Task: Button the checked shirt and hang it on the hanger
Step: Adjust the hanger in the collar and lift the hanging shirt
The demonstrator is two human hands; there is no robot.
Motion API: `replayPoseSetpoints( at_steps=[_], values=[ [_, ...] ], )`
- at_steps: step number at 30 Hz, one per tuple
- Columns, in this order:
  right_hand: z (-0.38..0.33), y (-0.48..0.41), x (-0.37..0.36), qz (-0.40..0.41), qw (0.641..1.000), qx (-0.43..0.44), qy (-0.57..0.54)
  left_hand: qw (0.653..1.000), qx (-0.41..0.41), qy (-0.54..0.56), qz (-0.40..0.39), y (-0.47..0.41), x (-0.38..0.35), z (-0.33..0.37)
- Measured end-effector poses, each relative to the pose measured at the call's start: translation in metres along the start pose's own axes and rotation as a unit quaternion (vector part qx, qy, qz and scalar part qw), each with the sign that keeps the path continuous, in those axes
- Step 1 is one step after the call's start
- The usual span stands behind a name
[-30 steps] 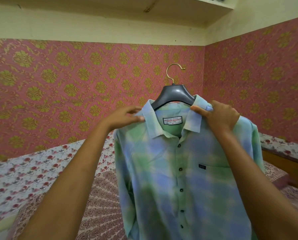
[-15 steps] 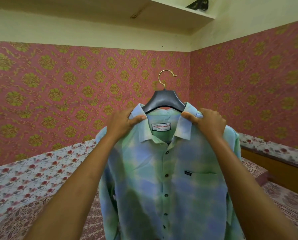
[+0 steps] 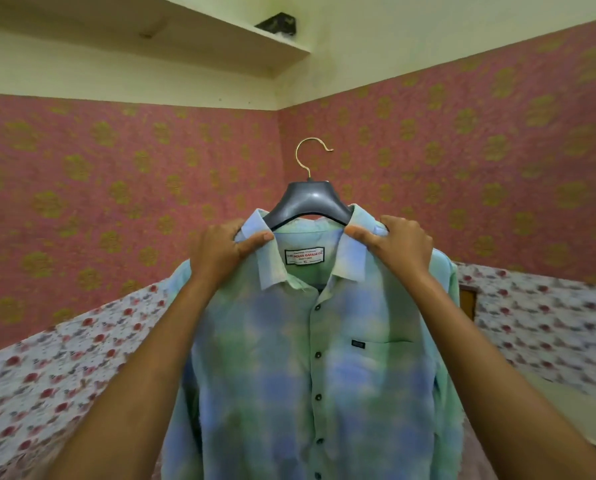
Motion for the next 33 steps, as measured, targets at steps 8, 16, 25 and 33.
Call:
replayPoseSetpoints(
  at_steps=[8, 16, 25, 33],
  values=[
    [0.11, -0.017, 0.13, 0.045, 0.997, -0.025, 0.064, 0.996, -0.024, 0.088, -0.008, 0.001, -0.086, 0.128],
    [0.249, -0.036, 0.299, 0.083, 0.987, -0.041, 0.13, 0.99, -0.049, 0.13, -0.014, 0.032, -0.164, 0.338],
    [0.382, -0.059, 0.441, 0.151, 0.963, -0.096, 0.2, 0.964, -0.106, 0.239, -0.051, 0.034, -0.262, 0.524],
    [0.49, -0.086, 0.5, 0.197, 0.932, -0.128, 0.275, 0.942, -0.149, 0.291, -0.077, 0.024, -0.379, 0.645]
  ],
)
Point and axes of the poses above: each hand's wrist, its own y-axis away from the middle knuckle, its own x-axis out of the back of the hand, z = x × y, the point moved 4 cm from there along -y, towards the middle knuckle, and after that the axes turned 14 degrees about z, right-handed, at the moved point
